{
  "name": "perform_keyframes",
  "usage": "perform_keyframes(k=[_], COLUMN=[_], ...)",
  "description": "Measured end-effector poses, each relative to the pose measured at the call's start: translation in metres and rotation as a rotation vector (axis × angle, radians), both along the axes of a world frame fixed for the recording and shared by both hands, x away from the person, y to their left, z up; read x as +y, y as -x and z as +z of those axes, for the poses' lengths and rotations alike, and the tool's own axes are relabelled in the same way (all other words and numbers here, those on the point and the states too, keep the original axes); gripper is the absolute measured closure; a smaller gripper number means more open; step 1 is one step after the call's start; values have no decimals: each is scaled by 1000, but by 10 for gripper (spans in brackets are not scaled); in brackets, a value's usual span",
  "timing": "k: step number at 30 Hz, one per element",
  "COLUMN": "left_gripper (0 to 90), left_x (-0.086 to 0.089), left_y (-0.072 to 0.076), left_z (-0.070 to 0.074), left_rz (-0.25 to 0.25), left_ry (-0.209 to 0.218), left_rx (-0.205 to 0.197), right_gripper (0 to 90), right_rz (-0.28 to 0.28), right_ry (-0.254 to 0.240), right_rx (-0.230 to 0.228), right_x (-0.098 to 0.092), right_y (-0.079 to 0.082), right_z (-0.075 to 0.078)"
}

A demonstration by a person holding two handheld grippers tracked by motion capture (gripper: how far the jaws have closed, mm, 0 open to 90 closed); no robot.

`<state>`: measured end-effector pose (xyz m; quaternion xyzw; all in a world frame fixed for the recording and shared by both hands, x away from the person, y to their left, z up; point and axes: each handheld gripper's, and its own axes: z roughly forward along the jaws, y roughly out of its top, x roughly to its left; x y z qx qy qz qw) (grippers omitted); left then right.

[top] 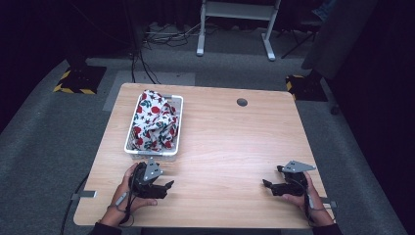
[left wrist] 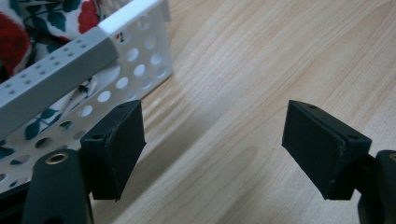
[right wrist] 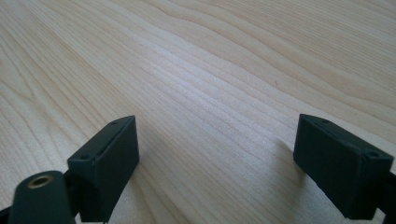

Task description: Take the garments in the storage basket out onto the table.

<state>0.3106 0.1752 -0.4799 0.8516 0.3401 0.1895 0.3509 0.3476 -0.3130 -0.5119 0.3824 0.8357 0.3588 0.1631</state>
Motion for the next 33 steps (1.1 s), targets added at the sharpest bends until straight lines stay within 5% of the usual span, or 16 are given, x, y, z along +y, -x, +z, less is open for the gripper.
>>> perform_keyframes(k=[14, 33], left_gripper=[218, 216], left_x=[4, 10], left_y=[0, -1], left_z=[5, 20], left_rz=[41, 53], left_ry=[-62, -42], left_rx=[-36, -78], right_gripper=[143, 143], right_rz=[3, 1], right_ry=[-1, 0], right_rx=[0, 1], right_x=[0, 0], right_y=[0, 0], right_z=[0, 0])
